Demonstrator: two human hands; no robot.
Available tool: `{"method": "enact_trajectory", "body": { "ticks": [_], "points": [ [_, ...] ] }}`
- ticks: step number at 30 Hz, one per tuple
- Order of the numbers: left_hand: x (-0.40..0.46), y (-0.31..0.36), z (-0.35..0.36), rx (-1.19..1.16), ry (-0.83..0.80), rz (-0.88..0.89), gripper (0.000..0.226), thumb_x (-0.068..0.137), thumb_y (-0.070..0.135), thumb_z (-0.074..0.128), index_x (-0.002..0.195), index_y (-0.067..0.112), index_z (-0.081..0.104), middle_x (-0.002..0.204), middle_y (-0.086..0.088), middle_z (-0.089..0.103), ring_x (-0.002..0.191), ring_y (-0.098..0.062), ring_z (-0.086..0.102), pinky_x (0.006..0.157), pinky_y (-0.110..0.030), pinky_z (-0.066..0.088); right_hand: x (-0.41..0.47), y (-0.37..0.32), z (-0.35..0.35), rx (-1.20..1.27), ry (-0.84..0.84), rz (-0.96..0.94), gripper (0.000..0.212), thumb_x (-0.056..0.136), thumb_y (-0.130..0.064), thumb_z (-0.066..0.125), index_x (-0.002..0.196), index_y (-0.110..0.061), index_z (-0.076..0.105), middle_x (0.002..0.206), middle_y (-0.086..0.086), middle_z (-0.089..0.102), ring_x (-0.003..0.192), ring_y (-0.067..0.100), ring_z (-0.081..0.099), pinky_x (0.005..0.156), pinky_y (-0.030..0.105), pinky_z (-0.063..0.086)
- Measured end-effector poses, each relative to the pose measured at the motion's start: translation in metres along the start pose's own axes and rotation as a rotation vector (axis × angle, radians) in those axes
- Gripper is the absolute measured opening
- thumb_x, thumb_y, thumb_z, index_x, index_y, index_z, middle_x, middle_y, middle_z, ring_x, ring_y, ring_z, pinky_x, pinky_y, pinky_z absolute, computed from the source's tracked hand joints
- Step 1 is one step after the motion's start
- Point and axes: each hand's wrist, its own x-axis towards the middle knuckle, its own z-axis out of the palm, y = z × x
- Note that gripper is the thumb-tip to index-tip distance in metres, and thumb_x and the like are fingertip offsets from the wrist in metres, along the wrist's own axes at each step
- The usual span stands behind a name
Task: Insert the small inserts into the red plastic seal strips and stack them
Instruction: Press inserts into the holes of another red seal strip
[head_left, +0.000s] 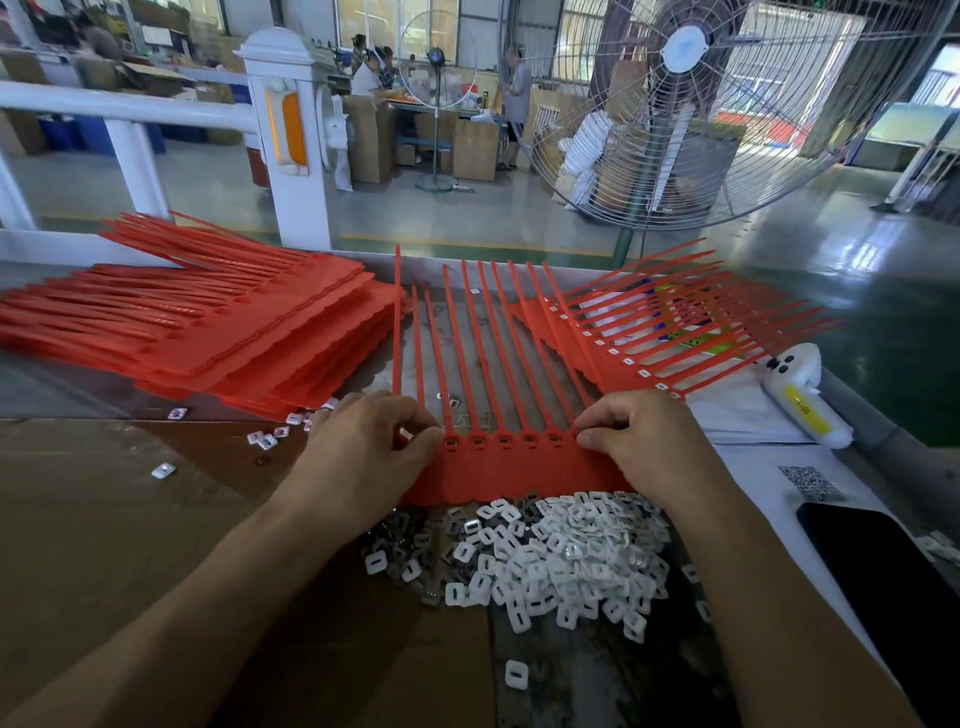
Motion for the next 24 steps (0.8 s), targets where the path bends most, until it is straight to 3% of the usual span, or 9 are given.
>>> {"method": "enact_trajectory", "body": {
  "ticks": [7,16,19,24],
  "points": [
    [0.001,-0.001,0.0,0.006,-0.006,-0.009,0.013,0.096,0.042,0.063,0.098,0.036,0.074,0.096,0.023,0.064,0.1,-0.006,0.059,0.102,-0.05,0.045,0.0,0.002,-0.003,0.007,0.04,0.003,0.015,0.093,-0.015,0.074,0.099,-0.025,0.082,0.087,-0.02,0.067,0.085,-0.009,0.057,0.069,0.01,0.038],
    [0.001,-0.004,0.002,0.007,-0.019,-0.007,0.014,0.096,0.044,0.062,0.099,0.036,0.073,0.097,0.024,0.064,0.1,-0.005,0.059,0.103,-0.05,0.045,-0.003,-0.005,-0.001,-0.008,0.086,-0.041,0.015,0.093,-0.019,0.074,0.088,-0.032,0.079,0.085,-0.025,0.067,0.084,-0.008,0.06,0.07,0.013,0.041],
    [0.002,-0.003,0.002,0.009,-0.015,-0.013,0.012,0.096,0.043,0.062,0.096,0.037,0.073,0.097,0.021,0.065,0.101,-0.008,0.059,0.103,-0.05,0.045,-0.011,-0.022,0.003,0.038,-0.02,-0.18,0.013,0.09,-0.024,0.078,0.084,-0.036,0.078,0.086,-0.024,0.073,0.088,-0.008,0.065,0.078,0.02,0.048],
    [0.003,-0.004,0.002,0.032,-0.012,-0.015,0.011,0.096,0.04,0.062,0.096,0.037,0.072,0.098,0.02,0.065,0.102,-0.009,0.058,0.101,-0.05,0.045,-0.027,-0.051,0.026,0.059,-0.374,-0.353,0.004,0.088,-0.031,0.081,0.09,-0.034,0.079,0.093,-0.023,0.071,0.087,-0.004,0.067,0.077,0.02,0.046]
  ]
}}
